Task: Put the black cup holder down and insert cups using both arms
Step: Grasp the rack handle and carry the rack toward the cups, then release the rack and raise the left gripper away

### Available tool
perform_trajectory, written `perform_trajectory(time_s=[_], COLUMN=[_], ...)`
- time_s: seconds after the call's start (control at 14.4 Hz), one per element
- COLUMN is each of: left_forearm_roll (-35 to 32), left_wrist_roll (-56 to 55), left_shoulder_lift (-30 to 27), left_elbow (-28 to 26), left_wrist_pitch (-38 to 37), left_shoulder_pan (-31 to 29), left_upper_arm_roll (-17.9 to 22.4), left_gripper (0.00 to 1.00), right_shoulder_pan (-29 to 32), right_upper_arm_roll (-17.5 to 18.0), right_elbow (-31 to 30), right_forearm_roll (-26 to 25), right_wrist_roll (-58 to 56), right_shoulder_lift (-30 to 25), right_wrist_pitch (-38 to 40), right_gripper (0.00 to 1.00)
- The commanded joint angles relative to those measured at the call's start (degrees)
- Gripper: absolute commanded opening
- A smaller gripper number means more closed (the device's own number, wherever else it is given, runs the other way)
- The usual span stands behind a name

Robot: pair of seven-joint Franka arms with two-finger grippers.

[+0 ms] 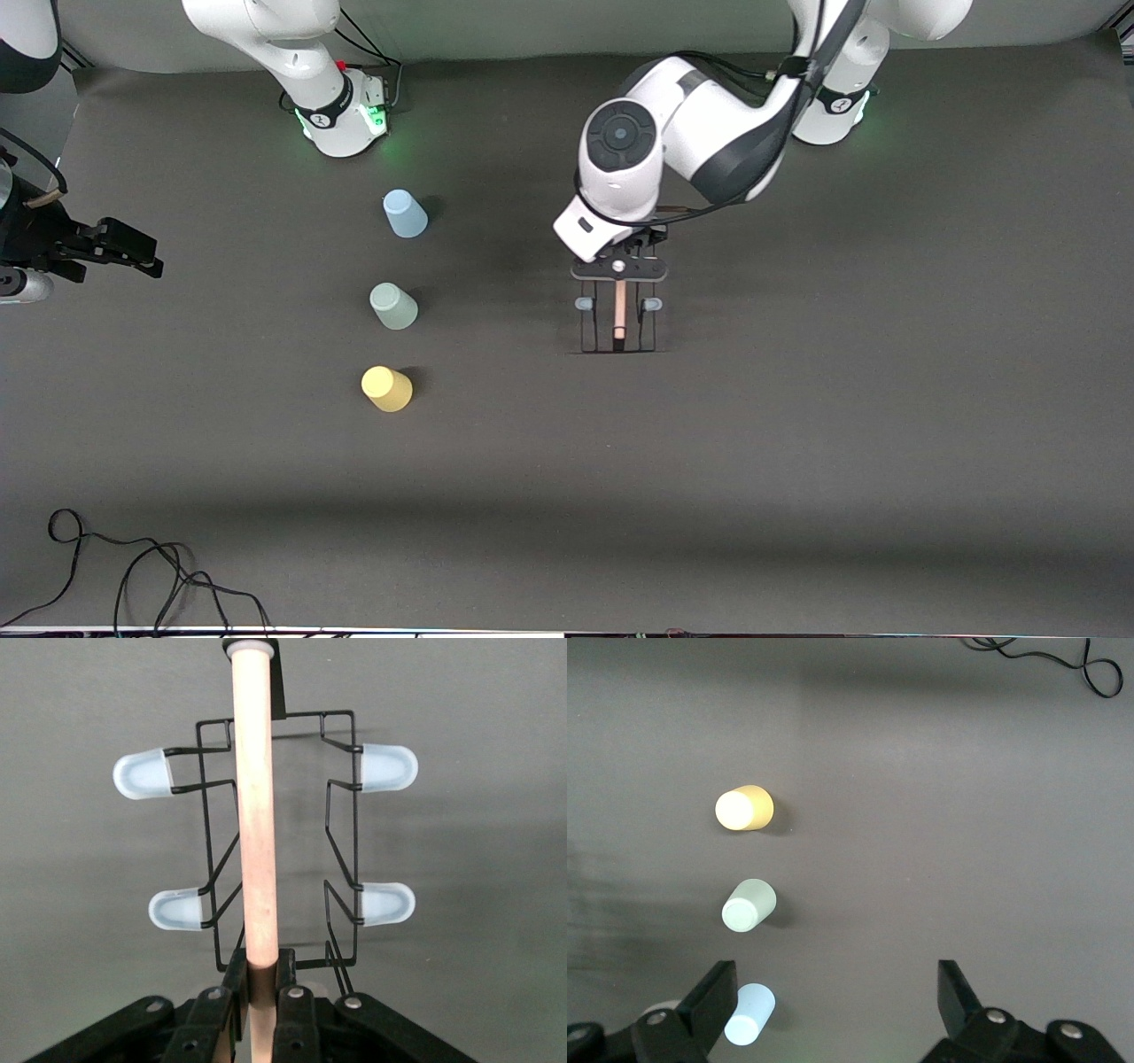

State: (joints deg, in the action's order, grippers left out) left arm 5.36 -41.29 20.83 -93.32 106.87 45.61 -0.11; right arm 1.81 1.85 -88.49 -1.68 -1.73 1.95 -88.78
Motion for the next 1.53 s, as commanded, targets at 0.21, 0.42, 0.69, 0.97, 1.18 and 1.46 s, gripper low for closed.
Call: perform_trajectory(time_s=[0.21, 0.42, 0.69, 0.97, 1.18, 1.46], left_forearm_roll=[0.97, 0.97, 1.15, 1.06, 1.15, 0.71], left_wrist_roll=[-8.02, -8.19, -8.46, -7.58, -5.04, 2.42], left_shoulder_lift=[4.39, 5.45, 5.01, 3.17, -0.86, -7.72], left_elbow=[0.33, 0.33, 0.42, 0.86, 3.66, 3.58], left_wrist_pitch=[7.82, 8.18, 6.87, 6.17, -2.33, -7.79], left_shoulder_pan=[4.05, 4.4, 4.31, 3.79, 0.64, -6.39], left_upper_arm_roll=[1.26, 1.26, 1.26, 1.52, 1.7, 1.87], left_gripper=[0.0, 0.0, 0.29, 1.0, 1.0, 1.0], right_shoulder_pan=[0.03, 0.03, 0.03, 0.03, 0.03, 0.03], right_upper_arm_roll=[0.18, 0.18, 0.18, -0.09, -0.18, -0.18], right_elbow=[1.3, 1.22, 1.3, 1.22, 1.3, 1.22], right_forearm_roll=[-0.08, -0.08, -0.08, -0.08, -0.08, -0.08], right_wrist_roll=[0.23, 0.23, 0.23, 0.23, 0.23, 0.23], right_shoulder_lift=[0.6, 0.6, 0.51, 0.42, 0.51, 0.51], right_wrist_pitch=[0.62, 0.62, 0.62, 0.71, 0.71, 0.71], right_gripper=[1.0, 1.0, 1.0, 1.0, 1.0, 1.0])
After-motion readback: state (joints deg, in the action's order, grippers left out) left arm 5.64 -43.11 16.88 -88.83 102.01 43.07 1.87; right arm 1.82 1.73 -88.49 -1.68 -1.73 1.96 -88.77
